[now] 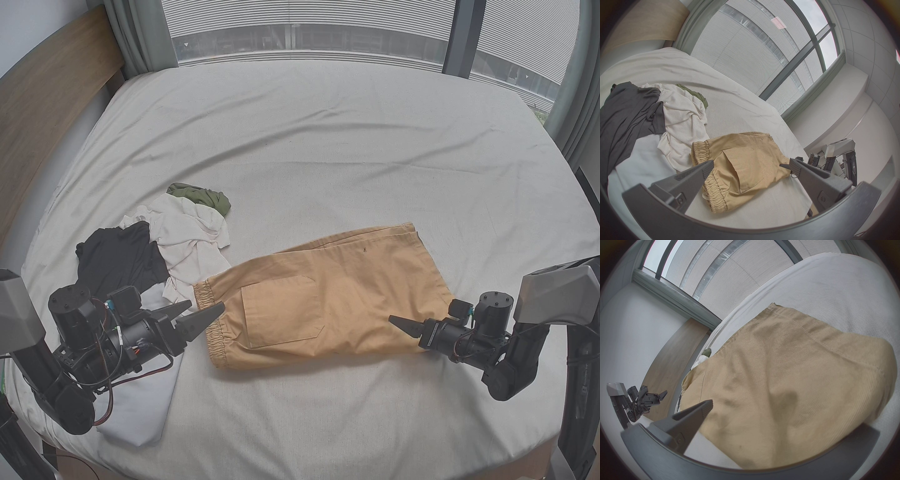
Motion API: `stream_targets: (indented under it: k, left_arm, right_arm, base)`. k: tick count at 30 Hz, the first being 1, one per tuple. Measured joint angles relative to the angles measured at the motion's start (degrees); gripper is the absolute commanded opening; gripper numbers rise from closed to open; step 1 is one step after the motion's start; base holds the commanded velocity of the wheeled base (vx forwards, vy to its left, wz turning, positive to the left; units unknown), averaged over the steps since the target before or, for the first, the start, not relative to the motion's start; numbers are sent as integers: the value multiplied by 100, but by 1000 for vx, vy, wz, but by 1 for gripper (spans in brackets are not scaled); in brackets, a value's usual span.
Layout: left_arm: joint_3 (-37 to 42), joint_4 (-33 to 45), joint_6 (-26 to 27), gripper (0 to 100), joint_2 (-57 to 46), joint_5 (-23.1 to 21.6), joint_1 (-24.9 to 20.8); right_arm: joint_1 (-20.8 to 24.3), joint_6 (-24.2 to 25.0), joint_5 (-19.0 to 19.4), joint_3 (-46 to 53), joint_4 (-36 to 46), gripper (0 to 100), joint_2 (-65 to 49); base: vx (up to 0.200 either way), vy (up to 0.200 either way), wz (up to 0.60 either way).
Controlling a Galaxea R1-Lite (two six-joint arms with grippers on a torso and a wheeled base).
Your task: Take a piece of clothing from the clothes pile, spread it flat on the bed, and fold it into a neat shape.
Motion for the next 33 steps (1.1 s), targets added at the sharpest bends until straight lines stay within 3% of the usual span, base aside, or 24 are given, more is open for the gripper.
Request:
stream_targets:
  k: [32, 33]
  left_arm:
    - [16, 6, -11, 100, 11, -9, -13]
    - [17, 4, -11, 100, 13, -11, -11]
  right_arm:
    - [-180, -235, 11, 755, -37, 0, -413]
    - [-180, -241, 9, 735, -23, 100, -408]
  base:
    - [0, 0, 0]
    - [0, 0, 0]
